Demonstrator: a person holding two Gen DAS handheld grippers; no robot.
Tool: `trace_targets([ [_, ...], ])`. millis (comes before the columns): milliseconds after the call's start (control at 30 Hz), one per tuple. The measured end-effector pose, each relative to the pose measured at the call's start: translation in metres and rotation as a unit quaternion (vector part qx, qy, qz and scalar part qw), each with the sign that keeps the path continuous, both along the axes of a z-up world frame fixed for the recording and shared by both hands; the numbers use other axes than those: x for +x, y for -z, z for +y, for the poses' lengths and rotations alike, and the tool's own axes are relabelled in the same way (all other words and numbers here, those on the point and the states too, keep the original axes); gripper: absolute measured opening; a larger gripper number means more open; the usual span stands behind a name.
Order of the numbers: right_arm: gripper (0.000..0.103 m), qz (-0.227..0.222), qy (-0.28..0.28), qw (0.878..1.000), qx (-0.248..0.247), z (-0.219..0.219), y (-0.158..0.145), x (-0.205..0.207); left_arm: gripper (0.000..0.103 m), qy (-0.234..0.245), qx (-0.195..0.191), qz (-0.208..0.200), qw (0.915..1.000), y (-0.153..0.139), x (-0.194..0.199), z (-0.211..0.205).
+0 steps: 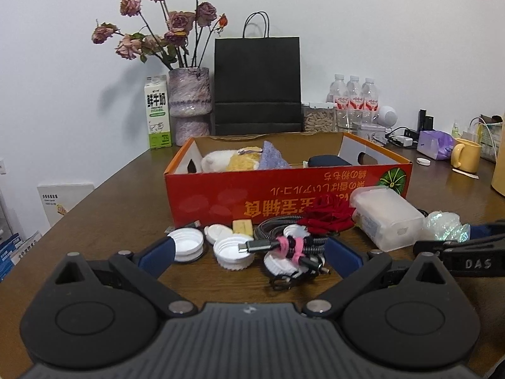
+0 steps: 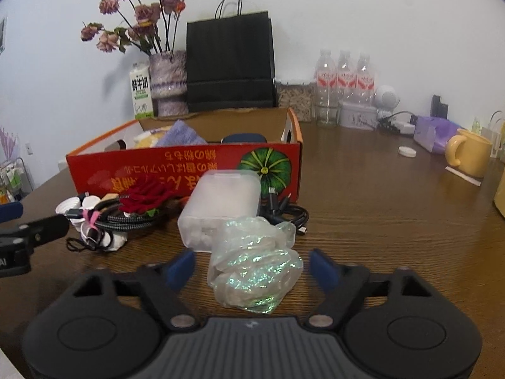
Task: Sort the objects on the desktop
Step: 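Grasp the iridescent bag with the right tool while the left tool grasps the red flower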
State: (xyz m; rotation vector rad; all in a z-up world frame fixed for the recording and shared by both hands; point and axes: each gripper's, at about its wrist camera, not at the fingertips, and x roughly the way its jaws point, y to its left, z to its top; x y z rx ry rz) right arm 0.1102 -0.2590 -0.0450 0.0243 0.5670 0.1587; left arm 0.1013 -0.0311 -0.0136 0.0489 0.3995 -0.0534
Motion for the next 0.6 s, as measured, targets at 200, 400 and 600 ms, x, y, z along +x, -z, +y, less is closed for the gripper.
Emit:
trace_targets([
  [200,0.039,-0.011,-0.008,1.000,0.016,-0.004,-0.004,-0.001,0.103,0.020,0.002,0.000,0.9998,-0.004,0.015,-0.014],
  [400,0.039,-0.034,-0.006,0.999,0.022,-0.010,-0.017,0.001,0.103,0.037,0.003,0.001,0.9993,-0.009,0.035,-0.033],
  [600,0.039,-0.045,-0.005,0.999,0.027,-0.013,-0.025,0.007,0.083,0.048,-0.003,0.032,0.9983,-0.007,0.065,-0.051],
])
